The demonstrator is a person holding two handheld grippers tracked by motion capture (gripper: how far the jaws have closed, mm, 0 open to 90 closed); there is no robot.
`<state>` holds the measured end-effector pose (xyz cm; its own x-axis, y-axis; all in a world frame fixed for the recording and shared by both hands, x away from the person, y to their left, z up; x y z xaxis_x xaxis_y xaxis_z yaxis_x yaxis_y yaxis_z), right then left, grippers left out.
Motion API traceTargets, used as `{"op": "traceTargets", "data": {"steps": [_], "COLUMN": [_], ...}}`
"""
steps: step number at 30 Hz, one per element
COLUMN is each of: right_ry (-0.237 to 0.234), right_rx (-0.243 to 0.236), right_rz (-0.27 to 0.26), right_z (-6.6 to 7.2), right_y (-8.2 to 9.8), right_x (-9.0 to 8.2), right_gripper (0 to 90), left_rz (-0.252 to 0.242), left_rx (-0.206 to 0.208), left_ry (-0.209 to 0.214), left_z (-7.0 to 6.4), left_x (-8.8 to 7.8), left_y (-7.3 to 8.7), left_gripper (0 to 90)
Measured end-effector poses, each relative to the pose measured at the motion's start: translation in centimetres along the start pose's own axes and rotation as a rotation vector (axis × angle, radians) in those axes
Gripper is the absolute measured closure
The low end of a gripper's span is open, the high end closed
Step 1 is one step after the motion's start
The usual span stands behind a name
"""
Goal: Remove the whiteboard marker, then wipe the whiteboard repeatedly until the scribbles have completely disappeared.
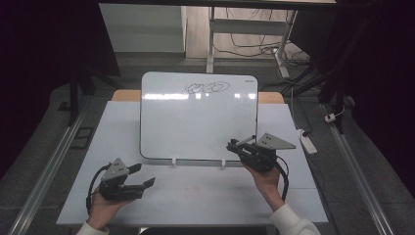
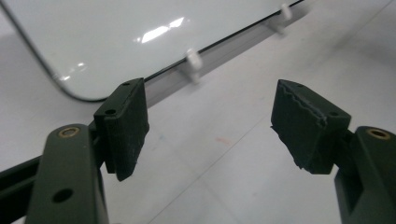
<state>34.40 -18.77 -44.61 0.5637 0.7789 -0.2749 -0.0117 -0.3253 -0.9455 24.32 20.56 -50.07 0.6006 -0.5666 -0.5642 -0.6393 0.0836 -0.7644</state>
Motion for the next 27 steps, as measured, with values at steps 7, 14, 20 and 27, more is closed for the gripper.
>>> {"op": "traceTargets", "data": {"steps": [7, 14, 20, 27], "right_ry": [0.021, 0.062, 0.107, 0.184], "right_rx": [-0.006, -0.027, -0.013, -0.002], "right_rz": [-0.012, -0.023, -0.059, -0.080], "right_z": [-0.3, -1.0, -3.0, -6.4], "right_y": [0.0, -0.7, -2.7, -6.4], "right_x": [-0.4, 0.1, 2.1, 6.5], "right_gripper": [77.4, 77.4, 77.4, 77.4], "left_rz": [0.004, 0.009, -0.002, -0.010], "left_rx": [-0.015, -0.012, -0.028, -0.020], "left_ry": [-0.024, -0.025, -0.025, -0.042], "left_z": [1.0, 1.6, 2.1, 2.5], "left_x": [0.0, 0.6, 0.9, 1.1], "left_y": [0.6, 0.4, 0.4, 0.5], "left_gripper": [27.0, 26.2, 25.9, 26.0]}}
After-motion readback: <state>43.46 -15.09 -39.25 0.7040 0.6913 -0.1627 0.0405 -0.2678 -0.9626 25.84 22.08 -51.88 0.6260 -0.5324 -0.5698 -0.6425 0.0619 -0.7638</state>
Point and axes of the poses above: each handheld gripper's, and its own axes: x roughly forward along the jaws, y roughly out of its underside, z roughly to its left, the point moved 2 cm from there along x, roughly forward along the jaws, and after that the axes turned 15 degrees about -x, right-handed, at the moved point
